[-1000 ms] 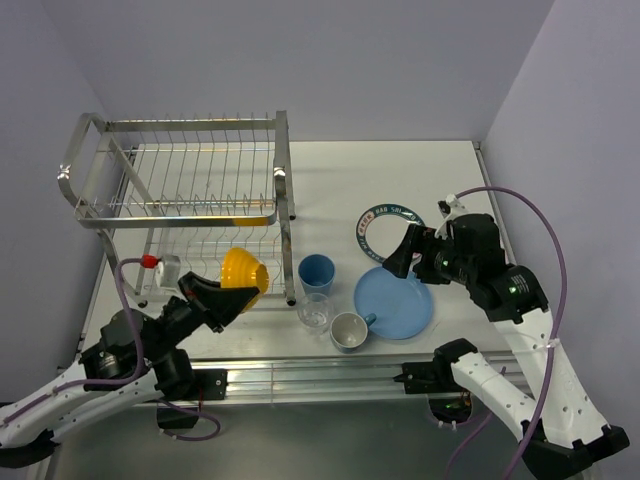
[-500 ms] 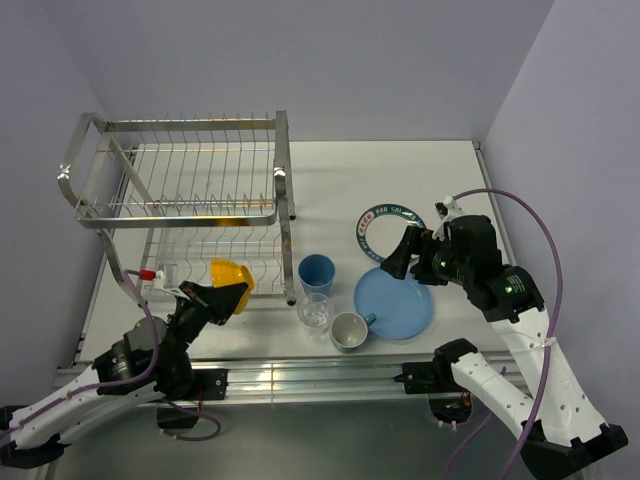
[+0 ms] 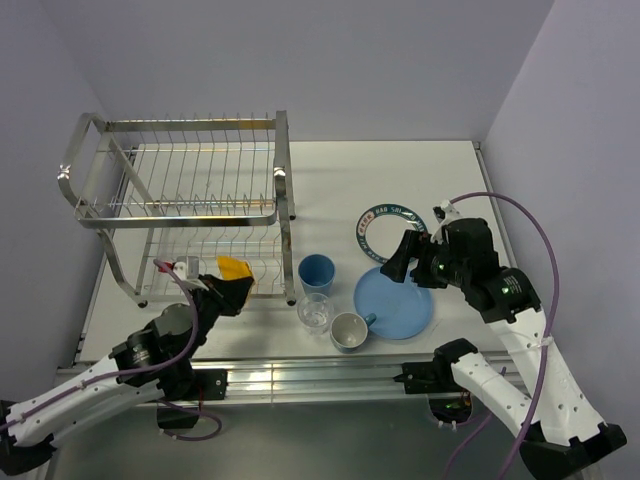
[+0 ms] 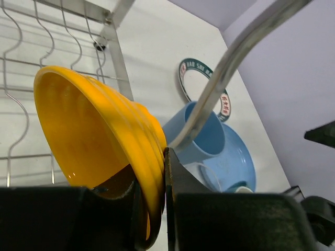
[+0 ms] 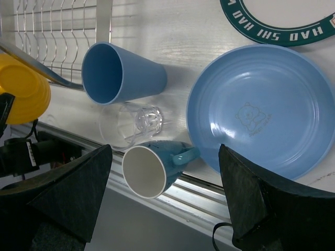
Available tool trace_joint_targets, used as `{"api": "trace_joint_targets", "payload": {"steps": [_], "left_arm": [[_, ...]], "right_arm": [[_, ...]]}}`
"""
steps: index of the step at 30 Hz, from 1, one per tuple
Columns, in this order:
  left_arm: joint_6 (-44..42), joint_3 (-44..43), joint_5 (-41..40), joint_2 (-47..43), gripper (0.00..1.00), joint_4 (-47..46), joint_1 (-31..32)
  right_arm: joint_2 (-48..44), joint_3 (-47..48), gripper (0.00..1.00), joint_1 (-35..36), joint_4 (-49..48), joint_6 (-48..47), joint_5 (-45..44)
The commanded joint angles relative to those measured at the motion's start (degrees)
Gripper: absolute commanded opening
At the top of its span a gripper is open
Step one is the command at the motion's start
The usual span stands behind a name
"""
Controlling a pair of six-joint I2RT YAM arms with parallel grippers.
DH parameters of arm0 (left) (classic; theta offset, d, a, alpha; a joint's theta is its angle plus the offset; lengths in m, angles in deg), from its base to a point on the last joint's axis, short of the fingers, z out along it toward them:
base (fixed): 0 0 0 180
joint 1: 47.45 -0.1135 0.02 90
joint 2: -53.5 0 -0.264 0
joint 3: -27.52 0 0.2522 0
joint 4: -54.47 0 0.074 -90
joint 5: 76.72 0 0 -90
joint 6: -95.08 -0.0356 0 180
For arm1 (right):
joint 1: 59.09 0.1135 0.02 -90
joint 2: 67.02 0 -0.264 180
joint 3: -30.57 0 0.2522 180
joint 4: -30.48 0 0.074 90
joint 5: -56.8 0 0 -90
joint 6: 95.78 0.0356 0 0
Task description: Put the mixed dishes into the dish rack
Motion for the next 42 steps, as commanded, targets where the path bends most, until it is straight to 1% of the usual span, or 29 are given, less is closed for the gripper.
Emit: {"api": "trace_joint_targets", "payload": {"steps": [1, 2, 3, 4, 5, 6, 7, 8, 9, 10, 11, 12, 14, 16, 17, 18, 20, 21, 24, 25, 27, 30, 31, 32, 35, 36, 38, 41, 42], "left_arm": [[-4.1, -3.9, 3.7, 2.4, 0.0, -7.0, -4.6], [-4.2, -3.4, 5.3, 2.9, 0.0, -7.7, -6.1], [-4.1, -3.0, 7.0, 3.4, 0.0, -8.5, -9.1], [-4.0, -2.5, 10.7, 4.1, 0.0, -10.3, -10.7], [-3.8, -1.6, 12.5, 4.3, 0.0, -10.5, -14.3], [-3.6, -1.2, 14.4, 4.8, 0.0, -11.8, -16.3], [-3.6, -1.1, 18.6, 5.7, 0.0, -12.6, -18.3], [-3.4, -0.5, 20.8, 5.9, 0.0, -14.0, -20.4], [-3.1, -0.2, 22.9, 6.3, 0.0, -14.8, -24.3], [-3.0, 0.1, 27.1, 6.9, 0.0, -15.6, -26.3], [-2.8, 0.8, 29.4, 7.2, 0.0, -16.5, -28.1], [-2.5, 1.1, 31.6, 7.4, 0.0, -18.8, -31.3], [-2.1, 2.3, 36.9, 7.9, 0.0, -21.4, -34.9], [-1.1, 3.0, 39.8, 9.0, 0.0, -25.1, -36.7], [-0.7, 4.3, 43.0, 9.4, 0.0, -27.0, -37.4], [0.3, 5.1, 44.5, 9.9, 0.0, -31.3, -38.6], [1.4, 7.7, 47.7, 11.3, 0.0, -36.0, -40.1], [2.3, 8.5, 48.5, 12.8, 0.0, -40.1, -40.7], [4.2, 11.4, 51.9, 15.5, 0.0, -46.5, -43.5], [4.8, 12.6, 52.3, 17.1, 0.0, -50.1, -44.2], [5.5, 13.3, 53.6, 18.9, 0.0, -52.9, -46.4], [6.4, 13.3, 56.4, 23.8, 0.0, -58.8, -49.2], [6.8, 13.3, 58.9, 26.6, 0.0, -60.8, -49.8], [7.2, 13.3, 59.9, 27.9, 0.0, -64.7, -51.0], [9.3, 13.1, 63.6, 32.7, 0.0, -70.0, -53.1], [10.0, 12.9, 64.4, 34.0, 0.0, -73.4, -54.1], [10.4, 11.7, 66.6, 37.8, 0.0, -75.0, -55.2], [12.0, 10.4, 70.3, 44.4, 0.0, -82.1, -56.8], [13.6, 10.1, 71.1, 46.4, 0.0, -86.6, -57.1]], "right_arm": [[-1.2, -0.2, 0.89, -0.3, -1.3, -1.2, -1.1], [-1.2, -0.3, 0.89, -0.3, -1.2, -1.4, -1.3], [-1.2, -0.5, 0.9, -0.3, -1.3, -1.4, -1.3], [-1.3, -0.7, 0.89, -0.3, -1.3, -1.5, -1.1], [-1.4, -0.8, 0.89, -0.3, -1.5, -1.5, -1.0], [-1.4, -1.1, 0.9, -0.3, -1.5, -1.4, -0.9], [-1.5, -1.1, 0.9, -0.3, -1.5, -1.4, -0.8], [-1.5, -1.3, 0.89, -0.3, -1.5, -1.5, -0.9], [-1.6, -1.3, 0.89, -0.3, -1.5, -1.4, -0.9], [-1.7, -1.4, 0.9, -0.3, -1.4, -1.7, -1.3], [-1.8, -1.4, 0.89, -0.3, -1.3, -1.9, -1.4], [-1.7, -1.5, 0.9, -0.3, -1.2, -1.9, -1.6], [-1.7, -1.6, 0.89, -0.3, -1.1, -2.4, -2.1], [-1.7, -2.0, 0.89, -0.3, -1.2, -2.7, -2.2], [-1.7, -2.2, 0.89, -0.3, -1.3, -2.7, -2.3], [-1.7, -2.4, 0.89, -0.3, -1.3, -2.7, -2.3], [-1.8, -2.8, 0.89, -0.3, -1.8, -2.7, -1.9], [-1.7, -2.8, 0.89, -0.3, -1.8, -2.7, -1.8], [-1.8, -2.8, 0.89, -0.3, -2.0, -2.5, -0.9], [-1.8, -2.8, 0.89, -0.2, -2.1, -2.4, -0.8], [-1.9, -2.7, 0.89, -0.3, -2.1, -2.3, -0.7], [-1.9, -2.6, 0.89, -0.3, -1.8, -2.7, -0.8], [-1.8, -2.5, 0.89, -0.3, -1.7, -2.7, -1.0], [-1.8, -2.5, 0.89, -0.3, -1.7, -2.8, -1.0], [-1.8, -2.5, 0.89, -0.3, -1.8, -2.7, -0.8], [-1.8, -2.5, 0.89, -0.3, -1.8, -2.7, -0.8], [-1.9, -2.3, 0.89, -0.3, -1.7, -2.7, -0.9], [-1.7, -2.1, 0.9, -0.3, -1.6, -2.8, -0.8], [-1.6, -2.1, 0.89, -0.3, -1.7, -2.7, -0.7]]}}
